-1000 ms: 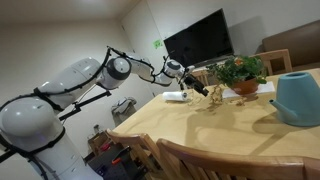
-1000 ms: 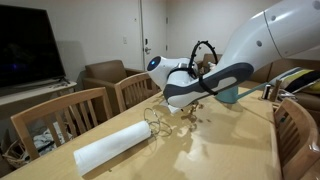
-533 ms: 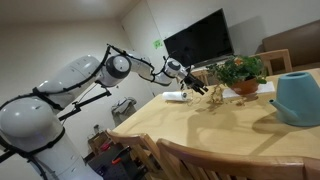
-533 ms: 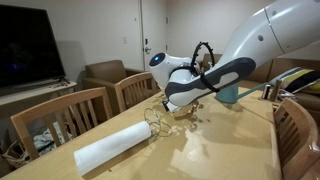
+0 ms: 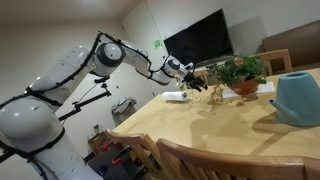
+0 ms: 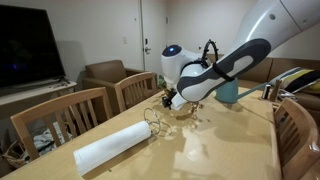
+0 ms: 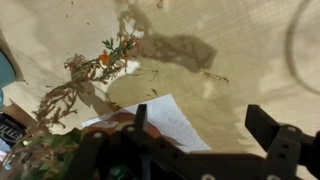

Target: Pick a leaf from the plant

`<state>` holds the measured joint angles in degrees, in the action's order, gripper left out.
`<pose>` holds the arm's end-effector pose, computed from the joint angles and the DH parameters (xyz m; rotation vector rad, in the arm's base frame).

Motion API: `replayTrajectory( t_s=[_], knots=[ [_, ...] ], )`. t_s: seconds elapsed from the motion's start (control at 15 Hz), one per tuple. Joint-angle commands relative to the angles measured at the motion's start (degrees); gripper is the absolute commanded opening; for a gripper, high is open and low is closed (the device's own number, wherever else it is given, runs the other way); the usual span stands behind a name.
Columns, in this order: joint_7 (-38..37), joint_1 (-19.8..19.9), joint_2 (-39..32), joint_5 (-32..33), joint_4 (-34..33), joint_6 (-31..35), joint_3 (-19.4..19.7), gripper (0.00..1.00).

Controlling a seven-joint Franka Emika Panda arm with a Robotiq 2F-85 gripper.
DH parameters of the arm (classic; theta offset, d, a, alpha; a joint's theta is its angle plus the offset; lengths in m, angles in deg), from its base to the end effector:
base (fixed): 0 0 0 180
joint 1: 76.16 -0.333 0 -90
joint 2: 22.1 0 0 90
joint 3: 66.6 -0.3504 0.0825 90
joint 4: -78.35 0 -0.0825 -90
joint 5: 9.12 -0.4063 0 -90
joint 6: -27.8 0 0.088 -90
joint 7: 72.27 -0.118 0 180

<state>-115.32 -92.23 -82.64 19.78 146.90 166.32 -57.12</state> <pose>0.8116 0.1299 0.1482 2.7033 -0.2478 0.4953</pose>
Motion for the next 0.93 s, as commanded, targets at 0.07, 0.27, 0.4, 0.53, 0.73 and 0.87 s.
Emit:
replayTrajectory(
  t_s=[0.07,0.27,0.4,0.53,0.73,0.87],
  knots=[
    [-2.14,-3.81,9.89,0.25,16.04,8.17,4.41,1.0],
    [-6.28,-7.99,14.03,2.37,23.61,13.53,9.0,1.0],
    [-10.78,-11.76,16.92,4.51,28.89,16.56,12.84,1.0],
    [-16.23,-15.73,20.0,7.88,34.32,18.47,16.6,1.0],
    [-18.17,-14.36,17.83,10.47,31.19,16.53,15.14,1.0],
    [-21.43,-15.89,20.73,12.93,35.47,16.42,15.93,1.0]
  ],
)
